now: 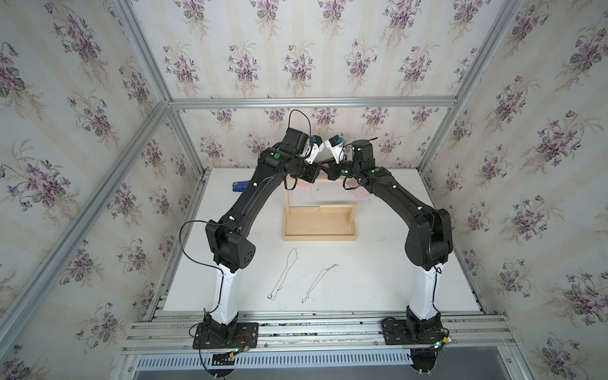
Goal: Hang the necklace on the jewelry display stand
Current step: Hang the necklace on the stand.
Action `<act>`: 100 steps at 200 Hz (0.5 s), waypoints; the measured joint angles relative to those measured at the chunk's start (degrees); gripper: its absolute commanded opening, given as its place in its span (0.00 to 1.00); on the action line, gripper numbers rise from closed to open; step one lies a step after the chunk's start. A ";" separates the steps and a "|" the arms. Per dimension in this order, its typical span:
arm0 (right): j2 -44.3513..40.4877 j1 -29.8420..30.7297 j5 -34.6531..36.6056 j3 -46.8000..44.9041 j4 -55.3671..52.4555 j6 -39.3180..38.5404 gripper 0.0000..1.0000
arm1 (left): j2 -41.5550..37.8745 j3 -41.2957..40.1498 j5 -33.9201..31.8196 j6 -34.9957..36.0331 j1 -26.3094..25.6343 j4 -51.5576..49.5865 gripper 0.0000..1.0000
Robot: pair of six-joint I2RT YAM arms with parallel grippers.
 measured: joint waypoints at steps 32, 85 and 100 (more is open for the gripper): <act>1.84 1.44 0.15 3.67 -3.76 -2.19 0.00 | -1.73 -2.23 -0.39 0.00 0.74 -0.02 0.00; 4.50 2.56 0.46 9.53 -9.31 -4.79 0.00 | -5.18 -7.39 -0.83 -0.22 1.79 0.35 0.00; 4.74 3.02 0.50 10.12 -10.05 -5.77 0.00 | -5.97 -8.68 -0.83 -0.22 1.84 0.42 0.00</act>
